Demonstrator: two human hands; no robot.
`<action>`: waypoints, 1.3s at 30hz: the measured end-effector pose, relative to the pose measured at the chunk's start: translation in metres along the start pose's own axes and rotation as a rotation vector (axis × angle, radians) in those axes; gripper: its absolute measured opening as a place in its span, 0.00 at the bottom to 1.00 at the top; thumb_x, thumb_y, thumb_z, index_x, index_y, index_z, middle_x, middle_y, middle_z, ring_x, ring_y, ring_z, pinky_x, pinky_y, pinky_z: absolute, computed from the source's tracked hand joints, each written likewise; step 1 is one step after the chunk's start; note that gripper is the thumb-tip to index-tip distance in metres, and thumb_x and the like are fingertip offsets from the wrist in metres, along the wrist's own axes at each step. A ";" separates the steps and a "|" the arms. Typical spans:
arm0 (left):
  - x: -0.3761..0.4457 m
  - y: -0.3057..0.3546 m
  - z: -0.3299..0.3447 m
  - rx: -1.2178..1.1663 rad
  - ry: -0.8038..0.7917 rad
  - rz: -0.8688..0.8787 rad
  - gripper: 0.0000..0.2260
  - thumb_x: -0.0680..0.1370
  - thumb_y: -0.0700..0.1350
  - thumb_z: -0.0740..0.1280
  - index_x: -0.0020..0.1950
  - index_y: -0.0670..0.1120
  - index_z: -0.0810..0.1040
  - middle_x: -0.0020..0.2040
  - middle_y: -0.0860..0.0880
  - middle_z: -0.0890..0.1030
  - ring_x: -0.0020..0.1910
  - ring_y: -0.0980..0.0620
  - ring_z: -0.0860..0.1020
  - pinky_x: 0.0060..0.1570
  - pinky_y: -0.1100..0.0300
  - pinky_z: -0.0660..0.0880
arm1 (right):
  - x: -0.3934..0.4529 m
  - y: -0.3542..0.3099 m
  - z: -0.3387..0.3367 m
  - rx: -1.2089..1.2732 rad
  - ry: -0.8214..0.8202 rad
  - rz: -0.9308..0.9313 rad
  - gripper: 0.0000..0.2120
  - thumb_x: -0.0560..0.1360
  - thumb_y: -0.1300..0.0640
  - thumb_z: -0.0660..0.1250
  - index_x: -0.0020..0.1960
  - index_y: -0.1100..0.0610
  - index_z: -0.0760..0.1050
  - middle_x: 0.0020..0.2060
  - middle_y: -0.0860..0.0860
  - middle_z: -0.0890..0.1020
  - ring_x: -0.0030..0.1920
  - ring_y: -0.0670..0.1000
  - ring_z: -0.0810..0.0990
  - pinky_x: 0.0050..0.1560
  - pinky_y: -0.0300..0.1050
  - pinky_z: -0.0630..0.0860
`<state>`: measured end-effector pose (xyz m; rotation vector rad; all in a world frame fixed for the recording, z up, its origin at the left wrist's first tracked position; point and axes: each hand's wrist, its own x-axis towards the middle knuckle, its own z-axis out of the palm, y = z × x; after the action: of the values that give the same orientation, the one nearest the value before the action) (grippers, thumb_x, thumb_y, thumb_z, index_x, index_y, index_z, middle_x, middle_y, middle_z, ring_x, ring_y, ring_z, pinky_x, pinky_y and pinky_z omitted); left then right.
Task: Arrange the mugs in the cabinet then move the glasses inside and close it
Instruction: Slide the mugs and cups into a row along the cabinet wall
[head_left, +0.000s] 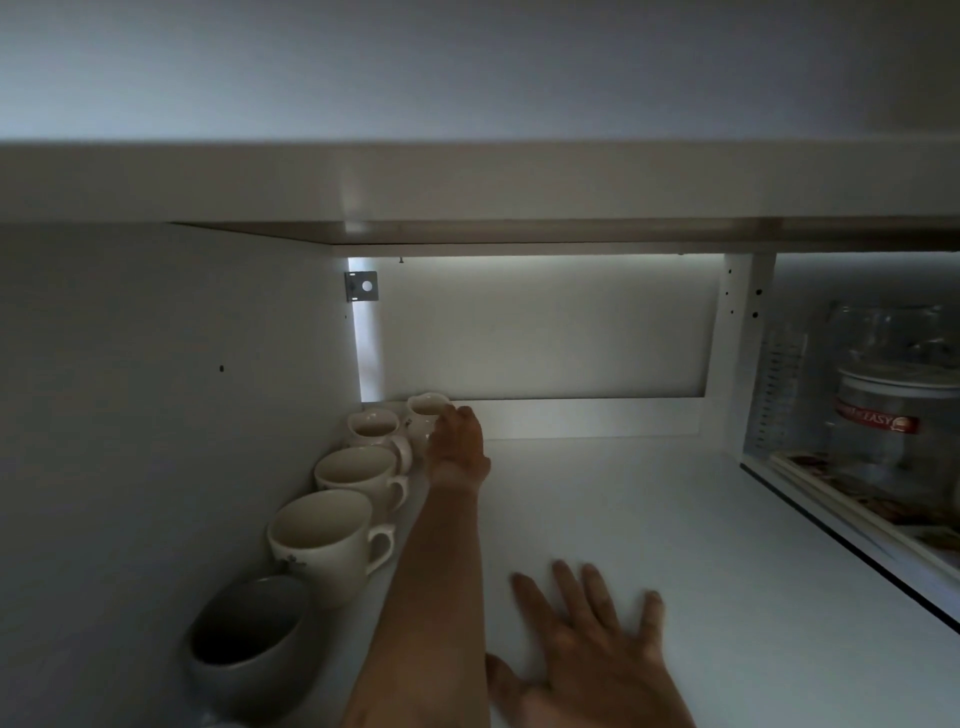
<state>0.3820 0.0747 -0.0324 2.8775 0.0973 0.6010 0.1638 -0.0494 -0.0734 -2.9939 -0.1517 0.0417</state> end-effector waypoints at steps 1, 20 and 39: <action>-0.001 0.002 0.001 -0.023 -0.026 0.017 0.28 0.77 0.37 0.62 0.76 0.40 0.58 0.76 0.36 0.58 0.70 0.39 0.67 0.67 0.52 0.67 | 0.001 0.000 0.000 0.000 0.001 0.002 0.52 0.54 0.22 0.35 0.77 0.36 0.38 0.80 0.45 0.39 0.79 0.50 0.36 0.69 0.73 0.32; 0.006 -0.019 0.014 0.089 0.085 0.067 0.24 0.80 0.38 0.55 0.77 0.46 0.59 0.74 0.40 0.63 0.74 0.38 0.58 0.73 0.45 0.54 | -0.002 0.002 0.003 0.015 0.021 -0.010 0.44 0.68 0.22 0.46 0.78 0.37 0.39 0.80 0.46 0.39 0.79 0.50 0.35 0.69 0.73 0.31; 0.003 -0.015 -0.003 0.061 0.128 0.113 0.15 0.81 0.42 0.57 0.65 0.49 0.74 0.66 0.43 0.72 0.66 0.43 0.69 0.60 0.51 0.70 | -0.002 0.003 0.000 0.018 0.006 -0.021 0.43 0.69 0.22 0.47 0.78 0.38 0.40 0.80 0.47 0.40 0.79 0.51 0.35 0.69 0.73 0.31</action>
<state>0.3831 0.0897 -0.0317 2.9159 -0.0288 0.8168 0.1616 -0.0524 -0.0740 -2.9736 -0.1803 0.0316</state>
